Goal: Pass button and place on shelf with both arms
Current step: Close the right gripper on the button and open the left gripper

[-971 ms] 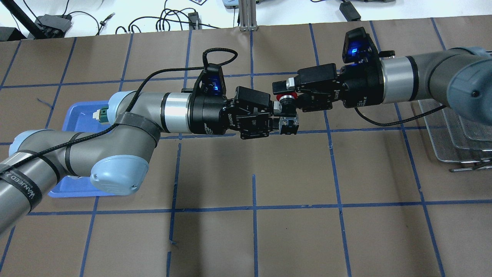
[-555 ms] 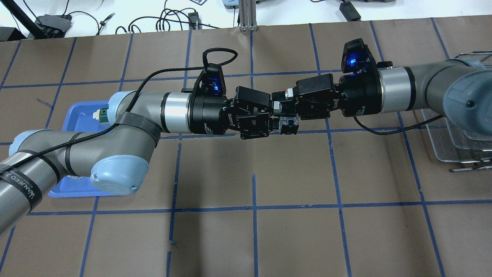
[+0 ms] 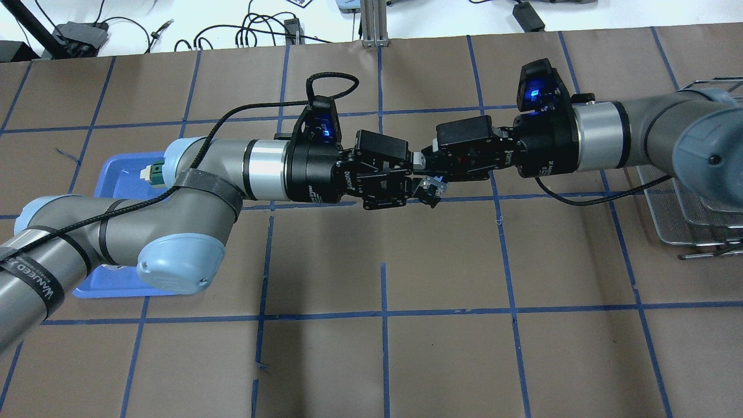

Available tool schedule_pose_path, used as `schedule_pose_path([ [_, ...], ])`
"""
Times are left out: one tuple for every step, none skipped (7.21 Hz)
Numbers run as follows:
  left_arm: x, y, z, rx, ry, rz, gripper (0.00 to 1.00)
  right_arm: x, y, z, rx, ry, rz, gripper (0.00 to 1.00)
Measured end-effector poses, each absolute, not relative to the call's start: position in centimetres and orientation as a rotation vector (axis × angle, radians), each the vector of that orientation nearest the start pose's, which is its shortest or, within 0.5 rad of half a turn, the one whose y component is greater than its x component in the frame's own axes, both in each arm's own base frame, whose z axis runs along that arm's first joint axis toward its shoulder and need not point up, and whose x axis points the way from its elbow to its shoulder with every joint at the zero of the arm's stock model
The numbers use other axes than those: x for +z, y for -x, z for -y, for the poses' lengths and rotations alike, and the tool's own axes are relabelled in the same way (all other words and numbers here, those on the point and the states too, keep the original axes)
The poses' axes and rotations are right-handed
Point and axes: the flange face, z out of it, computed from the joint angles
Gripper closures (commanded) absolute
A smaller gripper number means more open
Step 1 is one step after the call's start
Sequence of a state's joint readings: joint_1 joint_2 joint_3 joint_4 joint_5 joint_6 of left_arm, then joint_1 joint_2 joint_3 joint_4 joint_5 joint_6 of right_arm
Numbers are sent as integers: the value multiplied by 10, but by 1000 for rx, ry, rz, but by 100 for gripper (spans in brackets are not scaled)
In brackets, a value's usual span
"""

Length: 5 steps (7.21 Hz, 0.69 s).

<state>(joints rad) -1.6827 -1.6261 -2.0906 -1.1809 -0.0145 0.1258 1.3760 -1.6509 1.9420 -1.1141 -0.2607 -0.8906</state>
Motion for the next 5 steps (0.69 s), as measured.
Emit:
schedule_pose_path([
  [356, 282, 422, -134, 38, 1558, 100, 391, -148, 435, -96, 84, -1762, 88],
  [356, 282, 422, -134, 38, 1558, 100, 397, -148, 438, -90, 74, -1766, 87],
  [356, 282, 422, -135, 38, 1558, 100, 402, -146, 440, -86, 71, -1773, 69],
  [356, 282, 422, -135, 37, 1558, 100, 404, -143, 442, -89, 68, -1780, 20],
  [356, 282, 422, -135, 37, 1558, 100, 405, -138, 444, -95, 62, -1784, 7],
])
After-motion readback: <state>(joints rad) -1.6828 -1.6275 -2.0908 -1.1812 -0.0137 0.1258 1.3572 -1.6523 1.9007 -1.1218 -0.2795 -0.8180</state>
